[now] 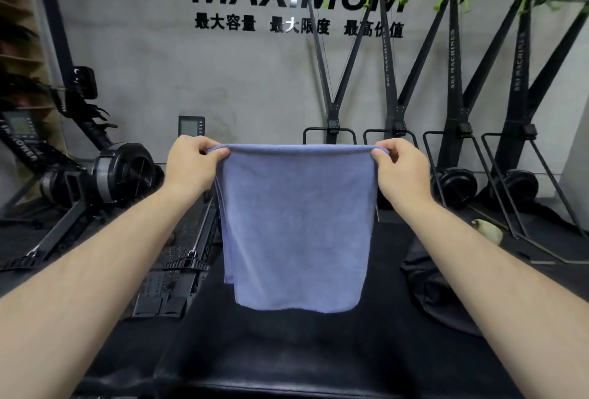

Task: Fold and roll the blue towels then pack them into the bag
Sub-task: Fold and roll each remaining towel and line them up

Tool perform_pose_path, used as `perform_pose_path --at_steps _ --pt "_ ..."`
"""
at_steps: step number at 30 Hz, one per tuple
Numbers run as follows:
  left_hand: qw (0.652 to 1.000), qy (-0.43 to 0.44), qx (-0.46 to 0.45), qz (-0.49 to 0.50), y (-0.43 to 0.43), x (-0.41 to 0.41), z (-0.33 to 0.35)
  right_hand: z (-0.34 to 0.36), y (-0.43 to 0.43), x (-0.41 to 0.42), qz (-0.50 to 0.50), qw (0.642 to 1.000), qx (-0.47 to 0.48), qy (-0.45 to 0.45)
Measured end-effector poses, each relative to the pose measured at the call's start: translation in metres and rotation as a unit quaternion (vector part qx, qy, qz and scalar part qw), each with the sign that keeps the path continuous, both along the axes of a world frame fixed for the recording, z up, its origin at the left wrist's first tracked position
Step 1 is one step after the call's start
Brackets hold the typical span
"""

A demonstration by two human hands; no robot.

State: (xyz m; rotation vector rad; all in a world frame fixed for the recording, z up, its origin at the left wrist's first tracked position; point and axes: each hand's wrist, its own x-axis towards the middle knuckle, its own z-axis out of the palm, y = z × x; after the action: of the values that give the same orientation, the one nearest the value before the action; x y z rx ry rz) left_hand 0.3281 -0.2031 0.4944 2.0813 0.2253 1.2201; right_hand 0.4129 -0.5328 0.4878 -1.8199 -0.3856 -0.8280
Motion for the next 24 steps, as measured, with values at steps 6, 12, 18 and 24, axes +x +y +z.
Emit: perform_pose_path --at_steps 6,12,18,24 --pt "0.992 0.029 -0.119 -0.019 0.010 0.022 -0.014 -0.009 0.004 0.021 0.011 0.999 0.009 0.050" --pt "0.986 0.091 -0.137 -0.025 0.021 0.055 -0.048 -0.040 0.015 0.052 0.016 0.993 0.001 0.114" --pt "0.977 0.025 -0.194 -0.080 0.016 0.071 -0.052 -0.042 0.021 0.065 0.062 0.987 0.071 0.131" --pt "0.977 0.050 -0.190 -0.089 0.000 0.042 -0.118 -0.109 0.008 0.051 0.072 0.980 0.059 0.178"
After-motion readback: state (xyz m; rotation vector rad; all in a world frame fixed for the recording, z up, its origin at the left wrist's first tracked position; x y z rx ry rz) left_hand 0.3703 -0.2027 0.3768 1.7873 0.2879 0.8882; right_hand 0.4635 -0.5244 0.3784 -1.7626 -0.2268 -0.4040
